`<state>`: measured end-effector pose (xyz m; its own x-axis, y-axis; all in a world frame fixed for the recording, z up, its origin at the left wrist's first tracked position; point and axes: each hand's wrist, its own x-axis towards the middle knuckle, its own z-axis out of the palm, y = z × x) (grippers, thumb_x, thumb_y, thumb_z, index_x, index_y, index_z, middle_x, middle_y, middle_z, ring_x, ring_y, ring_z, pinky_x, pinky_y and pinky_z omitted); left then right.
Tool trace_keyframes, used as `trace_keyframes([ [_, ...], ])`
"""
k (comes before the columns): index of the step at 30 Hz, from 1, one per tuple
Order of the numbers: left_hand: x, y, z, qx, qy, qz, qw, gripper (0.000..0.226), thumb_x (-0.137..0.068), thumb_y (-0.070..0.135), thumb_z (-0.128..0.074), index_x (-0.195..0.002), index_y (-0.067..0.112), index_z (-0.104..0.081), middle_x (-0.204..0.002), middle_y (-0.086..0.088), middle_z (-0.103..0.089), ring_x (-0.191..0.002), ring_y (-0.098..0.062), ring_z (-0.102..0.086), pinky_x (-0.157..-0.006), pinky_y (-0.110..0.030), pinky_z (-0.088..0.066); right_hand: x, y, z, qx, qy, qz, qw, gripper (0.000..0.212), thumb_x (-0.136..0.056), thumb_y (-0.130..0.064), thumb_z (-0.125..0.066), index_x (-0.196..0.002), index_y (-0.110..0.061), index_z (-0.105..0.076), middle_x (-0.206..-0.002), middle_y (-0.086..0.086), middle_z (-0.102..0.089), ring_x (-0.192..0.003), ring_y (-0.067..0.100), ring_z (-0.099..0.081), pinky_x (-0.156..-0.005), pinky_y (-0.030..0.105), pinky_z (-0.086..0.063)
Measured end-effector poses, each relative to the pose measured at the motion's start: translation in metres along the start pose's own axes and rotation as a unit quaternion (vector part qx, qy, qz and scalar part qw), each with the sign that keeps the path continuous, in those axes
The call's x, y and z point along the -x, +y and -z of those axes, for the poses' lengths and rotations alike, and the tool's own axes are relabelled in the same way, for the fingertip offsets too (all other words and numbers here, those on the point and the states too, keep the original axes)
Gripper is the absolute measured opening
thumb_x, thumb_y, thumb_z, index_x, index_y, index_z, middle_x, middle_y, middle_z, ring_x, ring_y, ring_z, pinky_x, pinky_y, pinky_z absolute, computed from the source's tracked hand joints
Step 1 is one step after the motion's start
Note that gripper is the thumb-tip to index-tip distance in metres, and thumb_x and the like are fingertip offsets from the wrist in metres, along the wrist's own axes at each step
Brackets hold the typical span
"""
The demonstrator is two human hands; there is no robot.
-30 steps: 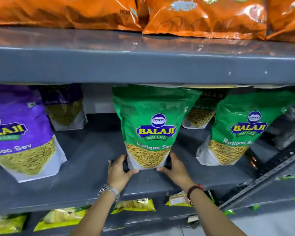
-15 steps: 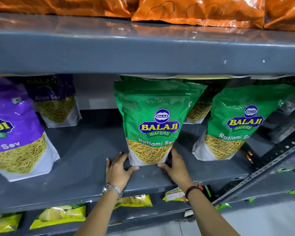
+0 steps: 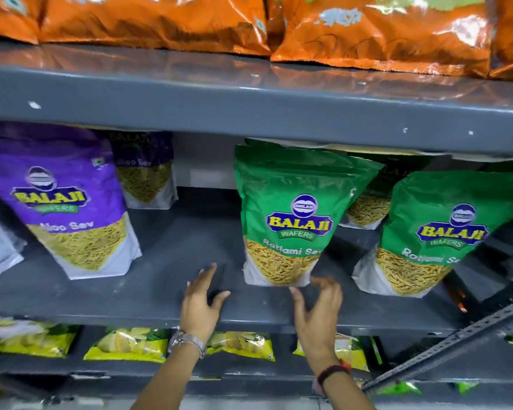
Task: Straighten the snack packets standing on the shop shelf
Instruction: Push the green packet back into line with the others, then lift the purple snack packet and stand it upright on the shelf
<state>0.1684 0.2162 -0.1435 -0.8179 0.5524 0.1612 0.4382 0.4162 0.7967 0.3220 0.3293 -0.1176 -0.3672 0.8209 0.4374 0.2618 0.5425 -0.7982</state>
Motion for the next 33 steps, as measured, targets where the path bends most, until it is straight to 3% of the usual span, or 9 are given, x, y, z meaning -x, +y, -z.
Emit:
trace_keyframes([
  [5, -0.001, -0.035, 0.073, -0.015, 0.141, -0.007, 0.990, 0.044, -0.074, 0.018, -0.064, -0.115, 0.002, -0.055, -0.122, -0.021, -0.059, -0.119, -0.029, -0.050, -0.106, -0.035, -0.028, 0.025, -0.043, -0.061, -0.037, -0.138, 0.097, 0.985, 0.035, -0.086, -0.053, -0.030, -0.104, -0.025, -0.041, -0.107, -0.008, -0.041, -0.105, 0.011, -0.038, -0.097, 0.002, -0.019],
  [10, -0.006, -0.082, 0.160, -0.024, 0.217, 0.044, 0.975, 0.045, -0.075, 0.016, -0.062, -0.117, 0.002, -0.051, -0.127, -0.022, -0.054, -0.120, -0.036, -0.047, -0.109, -0.051, -0.027, 0.028, -0.084, -0.151, -0.058, -0.225, 0.052, 0.971, 0.051, -0.081, -0.042, -0.045, -0.120, -0.009, -0.044, -0.122, 0.020, -0.052, -0.114, 0.014, -0.034, -0.101, 0.023, -0.024],
  [14, -0.038, -0.138, 0.219, -0.030, 0.135, 0.100, 0.985, 0.074, -0.067, 0.010, -0.075, -0.130, 0.004, -0.037, -0.135, -0.024, -0.045, -0.126, -0.037, -0.040, -0.107, -0.048, -0.030, 0.026, -0.120, -0.226, -0.074, -0.315, -0.017, 0.946, 0.081, -0.069, -0.023, -0.075, -0.133, -0.002, -0.030, -0.139, 0.018, -0.037, -0.131, 0.026, -0.031, -0.107, 0.022, -0.022],
  [16, -0.052, -0.157, 0.231, -0.023, 0.050, 0.115, 0.992, 0.097, -0.055, 0.026, -0.081, -0.134, 0.003, -0.029, -0.140, -0.023, -0.039, -0.130, -0.036, -0.035, -0.108, -0.046, -0.029, 0.021, -0.129, -0.249, -0.107, -0.340, -0.053, 0.933, 0.092, -0.056, -0.012, -0.084, -0.131, -0.004, -0.031, -0.132, 0.010, -0.043, -0.127, 0.024, -0.038, -0.095, 0.004, -0.026],
  [18, -0.066, -0.169, 0.236, -0.028, -0.018, 0.098, 0.995, 0.112, -0.043, 0.050, -0.069, -0.135, 0.003, -0.025, -0.144, -0.019, -0.032, -0.134, -0.032, -0.029, -0.111, -0.043, -0.024, 0.021, -0.134, -0.264, -0.146, -0.337, -0.071, 0.928, 0.080, -0.053, -0.003, -0.083, -0.118, -0.020, -0.039, -0.117, -0.001, -0.050, -0.115, 0.017, -0.047, -0.079, -0.002, -0.036],
  [22, -0.094, -0.183, 0.230, -0.002, -0.095, 0.073, 0.993, 0.085, -0.055, 0.037, -0.071, -0.126, 0.004, -0.039, -0.133, -0.014, -0.049, -0.127, -0.030, -0.040, -0.102, -0.037, -0.030, 0.030, -0.142, -0.275, -0.130, -0.287, -0.109, 0.943, 0.060, -0.063, -0.008, -0.079, -0.107, -0.026, -0.043, -0.109, -0.002, -0.054, -0.099, 0.012, -0.052, -0.063, 0.010, -0.039],
  [25, -0.098, -0.182, 0.222, 0.036, -0.084, 0.065, 0.994, 0.055, -0.065, 0.013, -0.075, -0.113, 0.007, -0.047, -0.116, -0.013, -0.062, -0.111, -0.029, -0.053, -0.084, -0.029, -0.037, 0.036, -0.141, -0.267, -0.116, -0.266, -0.129, 0.948, 0.056, -0.063, -0.013, -0.079, -0.103, -0.028, -0.043, -0.108, -0.001, -0.057, -0.098, 0.013, -0.055, -0.072, 0.016, -0.042],
  [29, -0.098, -0.179, 0.218, 0.002, -0.089, 0.027, 0.996, 0.058, -0.064, 0.019, -0.077, -0.112, 0.007, -0.049, -0.117, -0.013, -0.061, -0.110, -0.033, -0.048, -0.086, -0.036, -0.038, 0.044, -0.137, -0.259, -0.095, -0.240, -0.142, 0.956, 0.063, -0.061, -0.015, -0.081, -0.108, -0.031, -0.041, -0.117, 0.001, -0.058, -0.107, 0.017, -0.055, -0.087, 0.033, -0.046],
  [33, -0.095, -0.176, 0.217, -0.059, -0.081, -0.009, 0.995, 0.067, -0.063, 0.027, -0.077, -0.119, 0.009, -0.045, -0.124, -0.013, -0.056, -0.115, -0.034, -0.043, -0.096, -0.042, -0.035, 0.047, -0.137, -0.258, -0.078, -0.244, -0.131, 0.958, 0.073, -0.059, -0.014, -0.081, -0.112, -0.038, -0.038, -0.115, -0.008, -0.056, -0.108, 0.012, -0.053, -0.089, 0.031, -0.044],
])
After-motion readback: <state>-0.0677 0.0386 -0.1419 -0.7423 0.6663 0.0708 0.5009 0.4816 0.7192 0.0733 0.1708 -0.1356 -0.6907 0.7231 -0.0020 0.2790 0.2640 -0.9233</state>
